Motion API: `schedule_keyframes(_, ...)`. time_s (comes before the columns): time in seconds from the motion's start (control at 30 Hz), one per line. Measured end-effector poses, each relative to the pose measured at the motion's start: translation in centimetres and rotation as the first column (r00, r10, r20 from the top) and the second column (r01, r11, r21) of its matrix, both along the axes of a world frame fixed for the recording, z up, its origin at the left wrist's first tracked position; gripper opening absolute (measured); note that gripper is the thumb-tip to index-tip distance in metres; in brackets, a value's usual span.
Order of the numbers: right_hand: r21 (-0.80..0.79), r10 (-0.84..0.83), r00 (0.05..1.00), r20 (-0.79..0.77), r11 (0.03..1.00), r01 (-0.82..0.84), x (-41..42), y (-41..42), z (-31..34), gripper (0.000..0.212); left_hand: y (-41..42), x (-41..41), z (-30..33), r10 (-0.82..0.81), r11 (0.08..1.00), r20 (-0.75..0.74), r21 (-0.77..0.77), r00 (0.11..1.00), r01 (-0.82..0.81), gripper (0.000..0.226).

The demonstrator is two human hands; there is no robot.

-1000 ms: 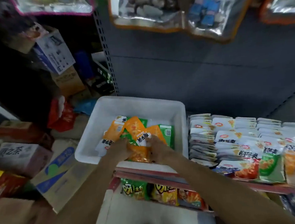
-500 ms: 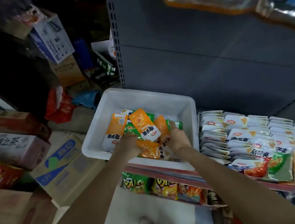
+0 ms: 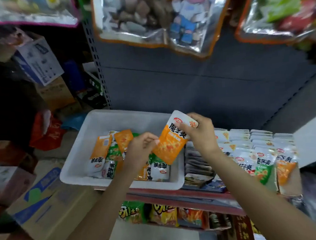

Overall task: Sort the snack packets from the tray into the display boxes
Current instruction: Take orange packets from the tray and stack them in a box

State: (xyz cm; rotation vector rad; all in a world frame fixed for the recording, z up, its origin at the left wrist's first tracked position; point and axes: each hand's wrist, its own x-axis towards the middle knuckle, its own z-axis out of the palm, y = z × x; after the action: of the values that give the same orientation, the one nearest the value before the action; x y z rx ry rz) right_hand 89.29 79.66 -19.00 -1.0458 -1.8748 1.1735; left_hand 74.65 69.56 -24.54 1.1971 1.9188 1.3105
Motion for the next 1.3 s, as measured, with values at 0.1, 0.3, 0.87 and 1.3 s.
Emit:
schedule_keyframes(0.1, -0.05, -0.109, 0.988, -0.108, 0.993, 0.104, 3.4, 1.0, 1.4, 0.018, 2.2, 3.2, 1.3, -0.058, 0.997, 0.015, 0.051, 0.998, 0.057, 0.006)
schedule_keyframes(0.3, -0.122, -0.255, 0.952, -0.172, 0.964, 0.236, 13.0, 4.0, 3.3, 0.025, 7.9, 12.1, 3.2, -0.278, 0.96, -0.09, -0.032, 0.956, 0.277, 0.013)
schedule_keyframes(0.87, 0.096, -0.306, 0.922, 0.236, 0.952, 0.291, 31.8, 12.2, 0.1, 0.02, 16.0, 28.6, 0.7, -0.635, 0.773, -0.695, -0.567, 0.338, 0.285, 0.082)
schedule_keyframes(1.3, 0.353, -0.157, 0.726, 0.669, 0.927, -0.124, 31.4, 13.0, -6.6, 0.025, 16.2, 29.2, 0.1, -0.587, 0.809, -0.704, -0.528, 0.4, 0.258, 0.075)
